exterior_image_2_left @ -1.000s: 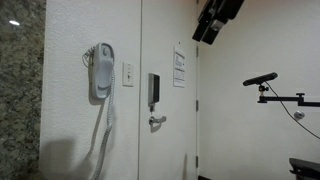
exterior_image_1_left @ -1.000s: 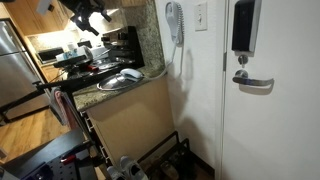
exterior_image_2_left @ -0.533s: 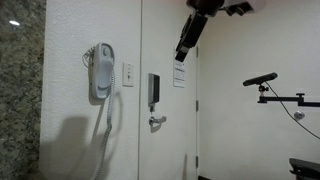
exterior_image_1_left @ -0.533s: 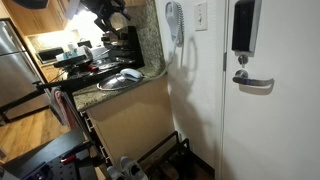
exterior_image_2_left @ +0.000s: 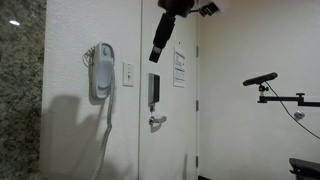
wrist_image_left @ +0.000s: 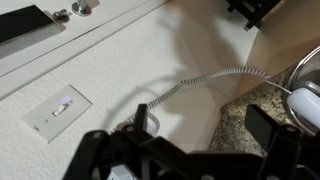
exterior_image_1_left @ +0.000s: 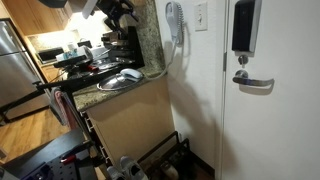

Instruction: Untangle and straighten the telephone cable.

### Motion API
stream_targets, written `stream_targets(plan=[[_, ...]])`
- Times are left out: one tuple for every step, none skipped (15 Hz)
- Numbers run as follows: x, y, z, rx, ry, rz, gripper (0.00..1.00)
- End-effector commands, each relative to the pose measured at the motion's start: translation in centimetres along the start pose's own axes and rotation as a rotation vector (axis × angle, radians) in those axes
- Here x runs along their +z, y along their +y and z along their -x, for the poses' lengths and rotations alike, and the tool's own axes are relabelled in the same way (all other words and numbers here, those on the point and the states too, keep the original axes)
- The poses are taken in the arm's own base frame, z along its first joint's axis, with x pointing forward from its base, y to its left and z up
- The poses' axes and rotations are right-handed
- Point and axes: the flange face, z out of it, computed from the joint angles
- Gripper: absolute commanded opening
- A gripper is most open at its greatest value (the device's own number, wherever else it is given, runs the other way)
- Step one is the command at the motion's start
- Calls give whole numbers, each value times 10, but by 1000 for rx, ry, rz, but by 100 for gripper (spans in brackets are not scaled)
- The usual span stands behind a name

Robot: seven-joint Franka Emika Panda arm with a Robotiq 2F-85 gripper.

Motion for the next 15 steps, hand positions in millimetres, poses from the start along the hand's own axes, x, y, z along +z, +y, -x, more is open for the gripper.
stream_targets(plan=[[0,0,0,0,-1,-1,100],[0,0,-1,0,-1,-1,100],[0,0,-1,0,-1,-1,100],[-1,0,-1,0,0,-1,100],[-1,0,-2,0,1,-1,100],[-1,0,-2,0,1,0,100],[-1,0,-2,0,0,0,100],[-1,0,-2,0,0,0,100],[-1,0,-2,0,0,0,100],[-1,0,-2,0,0,0,100],[-1,0,-2,0,0,0,100],[-1,0,-2,0,0,-2,100],[-1,0,-2,0,0,-4,100],[0,0,-1,0,-1,-6,100],[0,0,-1,0,-1,-7,100]])
